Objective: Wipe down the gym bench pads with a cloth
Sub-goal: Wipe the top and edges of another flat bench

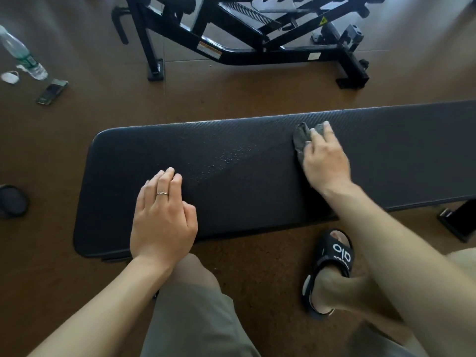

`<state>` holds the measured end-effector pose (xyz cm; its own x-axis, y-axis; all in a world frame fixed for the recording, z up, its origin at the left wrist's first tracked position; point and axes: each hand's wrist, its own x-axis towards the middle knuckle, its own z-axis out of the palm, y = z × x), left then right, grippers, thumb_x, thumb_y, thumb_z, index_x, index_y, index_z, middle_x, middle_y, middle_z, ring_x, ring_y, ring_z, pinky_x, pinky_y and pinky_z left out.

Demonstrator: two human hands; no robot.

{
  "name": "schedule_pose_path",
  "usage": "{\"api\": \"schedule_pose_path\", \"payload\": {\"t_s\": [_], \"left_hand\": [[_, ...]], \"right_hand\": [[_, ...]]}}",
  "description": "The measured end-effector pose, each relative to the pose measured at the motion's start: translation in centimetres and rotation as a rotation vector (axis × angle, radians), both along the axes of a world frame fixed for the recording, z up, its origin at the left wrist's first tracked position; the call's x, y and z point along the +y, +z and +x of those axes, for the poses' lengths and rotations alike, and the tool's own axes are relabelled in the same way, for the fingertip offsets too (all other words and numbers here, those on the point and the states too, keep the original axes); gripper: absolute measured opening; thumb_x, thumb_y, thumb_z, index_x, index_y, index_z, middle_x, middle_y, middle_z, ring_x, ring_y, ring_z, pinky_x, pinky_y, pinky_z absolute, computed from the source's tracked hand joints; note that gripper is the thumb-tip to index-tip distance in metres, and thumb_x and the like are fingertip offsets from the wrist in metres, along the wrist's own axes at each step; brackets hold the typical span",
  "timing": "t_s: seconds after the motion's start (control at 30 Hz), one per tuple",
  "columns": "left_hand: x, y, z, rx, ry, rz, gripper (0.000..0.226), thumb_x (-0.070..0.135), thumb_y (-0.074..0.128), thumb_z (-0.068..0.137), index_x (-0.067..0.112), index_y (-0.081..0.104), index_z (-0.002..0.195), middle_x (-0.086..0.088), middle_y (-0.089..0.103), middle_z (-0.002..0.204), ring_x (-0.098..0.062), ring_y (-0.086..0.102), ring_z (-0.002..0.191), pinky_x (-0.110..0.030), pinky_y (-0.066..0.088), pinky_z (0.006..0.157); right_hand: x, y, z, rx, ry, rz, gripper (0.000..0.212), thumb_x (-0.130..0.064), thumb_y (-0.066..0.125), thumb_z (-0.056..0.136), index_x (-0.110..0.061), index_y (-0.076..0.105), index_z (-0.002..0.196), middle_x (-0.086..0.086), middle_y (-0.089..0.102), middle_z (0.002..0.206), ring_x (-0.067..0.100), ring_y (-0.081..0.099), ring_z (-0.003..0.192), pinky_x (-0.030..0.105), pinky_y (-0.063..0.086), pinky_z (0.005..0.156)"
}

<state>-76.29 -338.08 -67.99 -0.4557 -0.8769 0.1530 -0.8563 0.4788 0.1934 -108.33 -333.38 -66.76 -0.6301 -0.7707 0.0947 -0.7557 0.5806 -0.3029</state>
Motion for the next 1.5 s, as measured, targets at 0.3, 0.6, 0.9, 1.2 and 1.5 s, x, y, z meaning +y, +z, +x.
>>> {"api": "schedule_pose_path", "payload": {"t_s": [0.3,0.6,0.9,1.2,1.5], "left_hand": [[-0.1,0.1,0.0,-0.026,-0.002,-0.007,0.051,0.022,0.039,0.096,0.003,0.048,0.142,-0.017,0.048,0.149,-0.035,0.041,0.141,-0.053,0.033,0.120],[-0.1,-0.1,0.0,0.007,-0.004,0.005,0.052,0.024,0.039,0.095,0.004,0.050,0.142,-0.015,0.048,0.150,-0.034,0.041,0.141,-0.052,0.034,0.120],[-0.1,-0.1,0.0,-0.007,-0.003,0.003,0.053,0.023,0.039,0.094,0.003,0.050,0.142,-0.017,0.048,0.150,-0.034,0.040,0.142,-0.052,0.031,0.121],[-0.2,-0.1,0.0,0.008,-0.005,0.008,0.053,0.025,0.037,0.094,0.004,0.050,0.142,-0.015,0.048,0.150,-0.033,0.040,0.143,-0.051,0.031,0.121],[-0.1,-0.1,0.0,0.007,-0.006,0.002,0.053,0.023,0.039,0.094,0.004,0.051,0.141,-0.016,0.049,0.149,-0.034,0.042,0.142,-0.052,0.033,0.120]], "right_hand": [[-4.0,-0.9,16.4,0.107,0.792,-0.110,0.047,-0.017,0.047,0.102,-0.004,0.050,0.147,0.017,0.037,0.160,0.030,0.038,0.147,0.042,0.028,0.123],[-5.9,-0.3,-4.0,0.119,0.161,-0.005,0.042,-0.007,0.041,0.102,0.010,0.050,0.139,0.028,0.029,0.161,0.038,0.029,0.149,0.037,0.018,0.126],[-11.8,-1.3,14.1,0.036,0.521,-0.139,0.049,0.001,0.046,0.095,0.009,0.048,0.143,0.024,0.042,0.155,0.036,0.040,0.144,0.036,0.026,0.122],[-8.5,-1.0,0.1,0.255,0.460,-0.117,0.038,-0.010,0.053,0.091,-0.003,0.069,0.125,0.020,0.061,0.138,0.042,0.061,0.115,0.044,0.046,0.104],[-8.4,-0.3,-2.6,0.117,-0.103,-0.038,0.058,-0.023,0.022,0.088,0.003,0.067,0.115,0.021,0.055,0.131,0.041,0.050,0.113,0.040,0.030,0.094]]}}
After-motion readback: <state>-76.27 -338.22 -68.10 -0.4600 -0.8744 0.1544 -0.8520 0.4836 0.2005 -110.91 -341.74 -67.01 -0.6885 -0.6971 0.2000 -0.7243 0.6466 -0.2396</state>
